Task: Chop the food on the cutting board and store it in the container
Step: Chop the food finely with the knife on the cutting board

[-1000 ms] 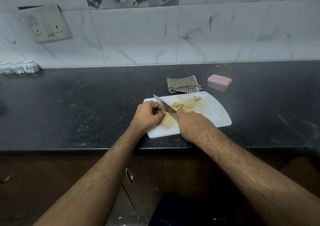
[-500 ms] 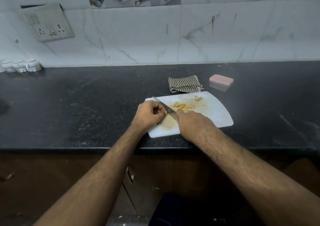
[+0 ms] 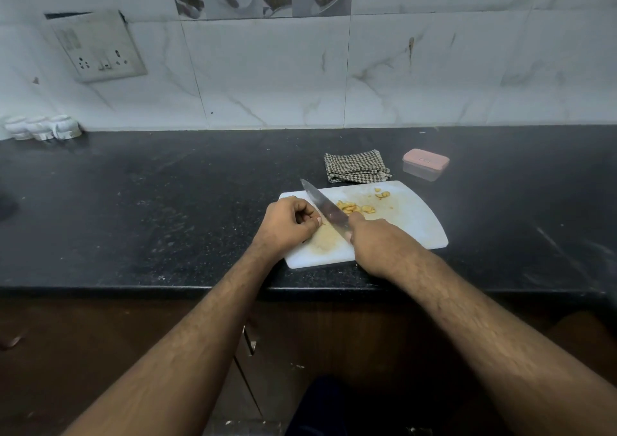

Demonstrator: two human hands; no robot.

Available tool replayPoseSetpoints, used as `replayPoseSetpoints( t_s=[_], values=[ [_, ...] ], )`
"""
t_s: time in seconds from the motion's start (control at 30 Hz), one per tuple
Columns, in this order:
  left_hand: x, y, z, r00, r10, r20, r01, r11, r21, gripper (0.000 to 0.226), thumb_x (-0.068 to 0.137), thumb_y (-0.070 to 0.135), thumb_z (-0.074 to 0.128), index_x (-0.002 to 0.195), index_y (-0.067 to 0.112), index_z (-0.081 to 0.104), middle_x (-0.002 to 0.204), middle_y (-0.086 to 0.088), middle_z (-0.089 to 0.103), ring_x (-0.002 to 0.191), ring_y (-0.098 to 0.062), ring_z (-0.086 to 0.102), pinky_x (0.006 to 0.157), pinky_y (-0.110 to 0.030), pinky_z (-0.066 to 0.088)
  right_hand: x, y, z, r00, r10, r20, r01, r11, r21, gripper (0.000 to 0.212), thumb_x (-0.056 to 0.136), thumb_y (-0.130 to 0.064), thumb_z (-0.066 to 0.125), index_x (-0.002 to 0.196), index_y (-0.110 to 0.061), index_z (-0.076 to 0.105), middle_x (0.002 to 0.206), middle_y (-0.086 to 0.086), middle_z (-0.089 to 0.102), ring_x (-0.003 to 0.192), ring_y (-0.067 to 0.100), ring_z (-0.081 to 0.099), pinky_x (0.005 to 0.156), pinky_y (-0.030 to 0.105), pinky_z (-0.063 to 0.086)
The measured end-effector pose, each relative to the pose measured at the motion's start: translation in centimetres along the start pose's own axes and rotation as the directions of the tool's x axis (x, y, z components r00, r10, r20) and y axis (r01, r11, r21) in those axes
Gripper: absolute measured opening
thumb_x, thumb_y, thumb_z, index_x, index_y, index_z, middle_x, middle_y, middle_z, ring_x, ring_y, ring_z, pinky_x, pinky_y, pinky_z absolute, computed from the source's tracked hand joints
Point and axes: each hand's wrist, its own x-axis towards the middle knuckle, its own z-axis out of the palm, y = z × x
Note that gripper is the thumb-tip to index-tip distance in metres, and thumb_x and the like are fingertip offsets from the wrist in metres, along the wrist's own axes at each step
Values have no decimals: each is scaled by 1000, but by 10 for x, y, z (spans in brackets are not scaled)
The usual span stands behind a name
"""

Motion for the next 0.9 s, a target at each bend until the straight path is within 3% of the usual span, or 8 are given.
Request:
replayPoseSetpoints(
  t_s=[0.2, 0.37, 0.47, 0.53, 0.67, 0.83, 0.9],
  values=[
    [1, 1, 3, 1000, 30, 1, -30, 999, 24, 9, 90, 16, 68, 87, 19, 76, 69, 13, 67, 60, 4, 57, 59, -9, 41, 3, 13, -2, 999, 5, 44, -10, 994, 111, 36, 109, -37, 32, 138, -18, 40, 114, 9, 62, 94, 22, 57, 81, 38, 50],
    [3, 1, 1, 1000, 14, 13, -14, 999, 29, 18, 92, 16, 67, 101, 24, 81, 89, 17, 67, 76, 7, 60, 65, -3, 39, 4, 24, -10, 996, -33, 89, 13, 977, 214, 28, 109, -37, 30, 121, -16, 45, 88, 5, 59, 59, 17, 56, 50, 29, 46],
    [3, 1, 1, 999, 31, 8, -31, 999, 35, 17, 92, 19, 68, 102, 24, 81, 91, 12, 69, 78, -2, 61, 67, -10, 41, 9, 32, -13, 998, -10, 59, -10, 943, 332, 28, 109, -35, 31, 121, -14, 46, 89, 11, 63, 60, 21, 57, 50, 31, 51],
    [3, 0, 1, 999, 40, 15, -41, 999, 29, 17, 91, 21, 69, 104, 24, 80, 91, 10, 69, 75, -3, 60, 66, -15, 43, 14, 37, -10, 999, 27, 46, -46, 870, 491, 27, 109, -36, 33, 121, -17, 46, 89, 10, 61, 57, 18, 54, 45, 28, 48],
    [5, 0, 1, 994, 65, 93, -69, 996, 48, 23, 91, 32, 74, 113, 31, 79, 93, 11, 62, 79, -6, 56, 72, -25, 46, 23, 44, 3, 994, -14, 106, -75, 608, 790, 26, 108, -39, 38, 122, -21, 49, 75, 5, 52, 41, 8, 39, 41, 23, 41],
    [5, -1, 2, 993, 80, 87, -81, 997, 7, 16, 89, 30, 78, 105, 32, 81, 90, 14, 60, 77, -5, 54, 71, -24, 44, 25, 52, 7, 995, -54, 87, -51, 477, 877, 23, 108, -40, 40, 110, -21, 53, 61, -3, 47, 41, 9, 33, 38, 23, 36],
    [4, -1, 2, 994, 80, 79, -80, 997, -3, 11, 88, 30, 79, 99, 32, 80, 90, 14, 62, 75, -6, 53, 70, -25, 46, 24, 53, 9, 996, -48, 69, -38, 470, 882, 21, 107, -40, 41, 107, -24, 54, 61, -2, 46, 40, 9, 34, 39, 24, 37]
  ],
)
